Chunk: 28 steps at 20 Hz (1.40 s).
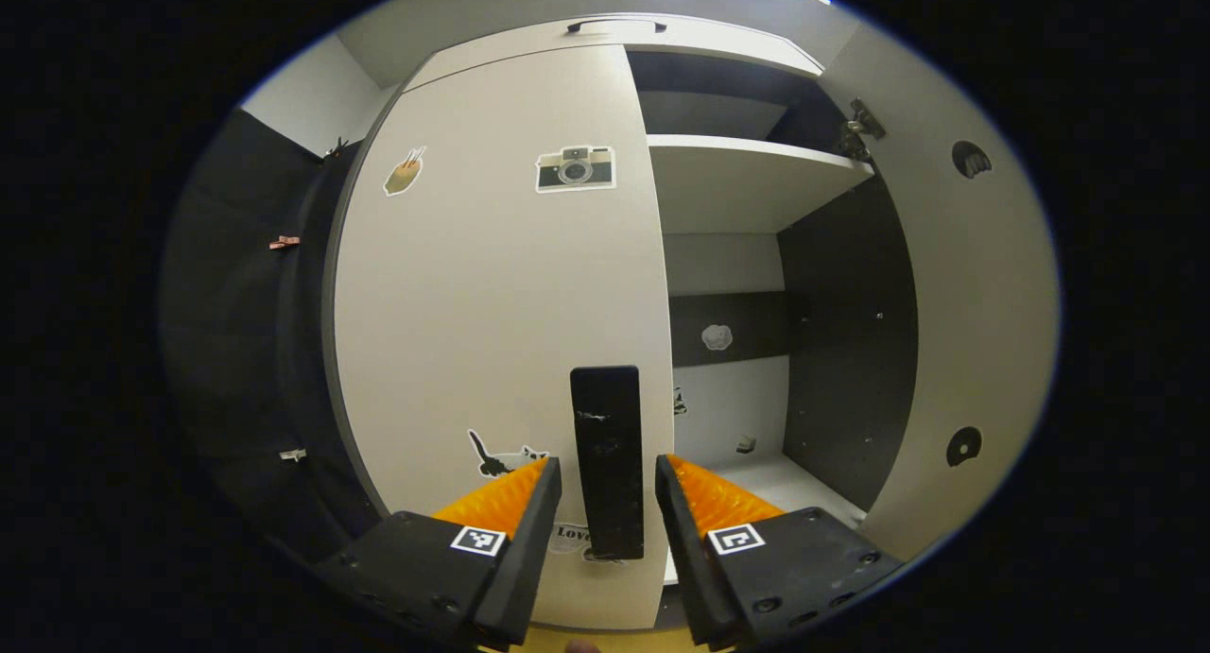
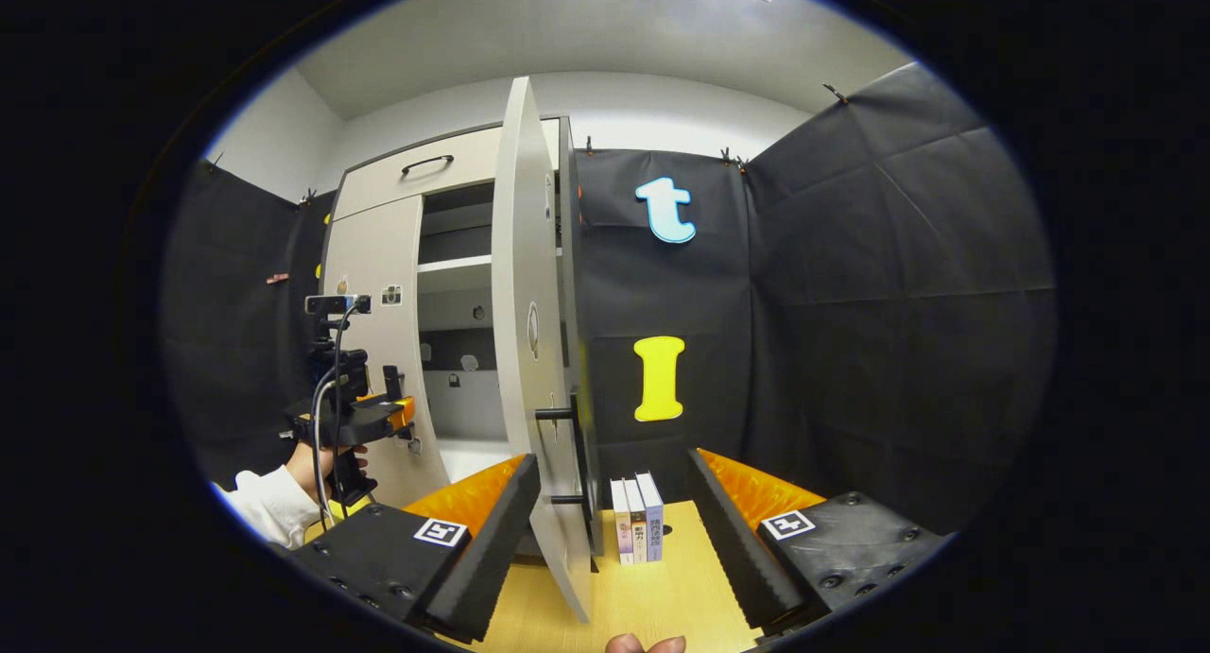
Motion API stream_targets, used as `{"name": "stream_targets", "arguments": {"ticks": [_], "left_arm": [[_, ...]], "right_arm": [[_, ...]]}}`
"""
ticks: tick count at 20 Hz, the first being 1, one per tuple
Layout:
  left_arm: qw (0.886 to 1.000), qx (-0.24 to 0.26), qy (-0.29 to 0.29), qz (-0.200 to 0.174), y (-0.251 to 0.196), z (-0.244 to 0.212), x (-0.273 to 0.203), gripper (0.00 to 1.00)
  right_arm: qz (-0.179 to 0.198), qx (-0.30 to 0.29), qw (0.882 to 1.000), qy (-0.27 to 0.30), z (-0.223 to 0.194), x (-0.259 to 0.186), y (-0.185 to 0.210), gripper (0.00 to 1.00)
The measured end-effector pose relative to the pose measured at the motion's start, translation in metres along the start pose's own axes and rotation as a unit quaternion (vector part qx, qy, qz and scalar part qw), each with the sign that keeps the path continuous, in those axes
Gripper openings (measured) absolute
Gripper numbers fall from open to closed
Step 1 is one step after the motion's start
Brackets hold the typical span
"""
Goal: Open the right door of the double-door shoe cabinet with the right hand, and open the left door with the left hand.
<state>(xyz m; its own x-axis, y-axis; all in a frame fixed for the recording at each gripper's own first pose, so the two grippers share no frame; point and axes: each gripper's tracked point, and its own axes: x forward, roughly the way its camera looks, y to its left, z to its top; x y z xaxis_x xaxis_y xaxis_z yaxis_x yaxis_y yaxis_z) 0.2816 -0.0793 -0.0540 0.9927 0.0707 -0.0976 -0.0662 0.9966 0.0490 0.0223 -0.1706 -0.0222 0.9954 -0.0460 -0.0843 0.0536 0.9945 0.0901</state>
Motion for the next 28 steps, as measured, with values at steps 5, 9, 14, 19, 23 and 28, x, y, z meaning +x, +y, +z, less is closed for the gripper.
{"name": "stream_targets", "arguments": {"ticks": [5, 9, 14, 19, 23, 28], "left_arm": [[1.0, 0.015, 0.003, -0.003, -0.003, -0.004, 0.011, 0.43], [1.0, 0.003, -0.001, 0.0, -0.002, -0.005, 0.012, 0.37], [1.0, -0.014, 0.014, 0.003, -0.003, -0.01, 0.011, 0.33], [0.999, -0.035, 0.028, -0.024, 0.0, -0.013, -0.003, 0.21], [0.997, -0.05, 0.034, -0.056, 0.011, -0.017, -0.033, 0.19], [0.995, -0.059, 0.039, -0.069, 0.03, -0.018, -0.068, 0.19]], "right_arm": [[-0.004, -0.001, 1.0, 0.001, -0.001, 0.001, -0.005, 0.97], [-0.006, -0.002, 1.0, -0.001, 0.0, 0.0, -0.007, 0.97], [-0.008, -0.002, 1.0, -0.006, 0.004, -0.004, -0.007, 0.97], [-0.008, 0.0, 1.0, -0.02, 0.014, -0.01, -0.001, 0.97], [0.001, 0.018, 1.0, -0.021, 0.013, -0.018, 0.021, 0.96], [0.018, 0.013, 0.999, -0.028, 0.016, -0.027, 0.056, 0.97]]}}
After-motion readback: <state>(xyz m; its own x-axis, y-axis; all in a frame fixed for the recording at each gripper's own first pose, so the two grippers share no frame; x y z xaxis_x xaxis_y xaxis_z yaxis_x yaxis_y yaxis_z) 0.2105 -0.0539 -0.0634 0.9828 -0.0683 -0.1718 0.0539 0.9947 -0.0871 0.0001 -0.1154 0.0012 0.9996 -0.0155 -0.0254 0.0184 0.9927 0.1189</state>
